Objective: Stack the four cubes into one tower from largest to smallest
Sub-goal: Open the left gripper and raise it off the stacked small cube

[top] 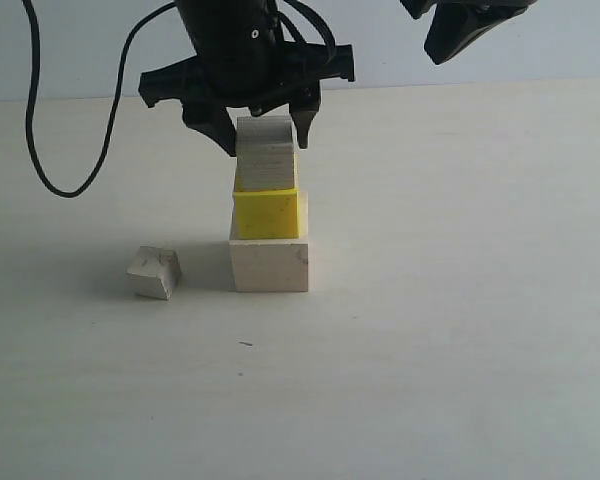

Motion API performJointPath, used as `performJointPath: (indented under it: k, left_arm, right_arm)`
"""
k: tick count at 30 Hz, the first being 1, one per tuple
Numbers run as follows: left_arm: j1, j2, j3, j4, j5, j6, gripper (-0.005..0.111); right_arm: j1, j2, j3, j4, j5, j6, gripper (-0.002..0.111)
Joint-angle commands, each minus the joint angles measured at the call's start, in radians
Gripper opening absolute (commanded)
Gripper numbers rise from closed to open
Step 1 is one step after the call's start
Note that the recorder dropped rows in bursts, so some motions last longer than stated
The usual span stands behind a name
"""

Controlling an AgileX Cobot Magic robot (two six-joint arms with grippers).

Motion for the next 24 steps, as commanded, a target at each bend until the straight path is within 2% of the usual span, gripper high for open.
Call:
performJointPath:
  k: [1,24]
  left_arm:
    - [-0.001,-0.005,-0.012,-0.009,-0.001,-0.003,0.065]
    - [-0.001,-0.036,-0.012,0.013,-0.001,0.012,0.065]
  right_arm:
    - [-0.006,-0.006,0.007,0.006,-0.008,-0.011,0.000]
    - [-0.006,-0.006,0.007,0.009,-0.006,-0.011,0.000]
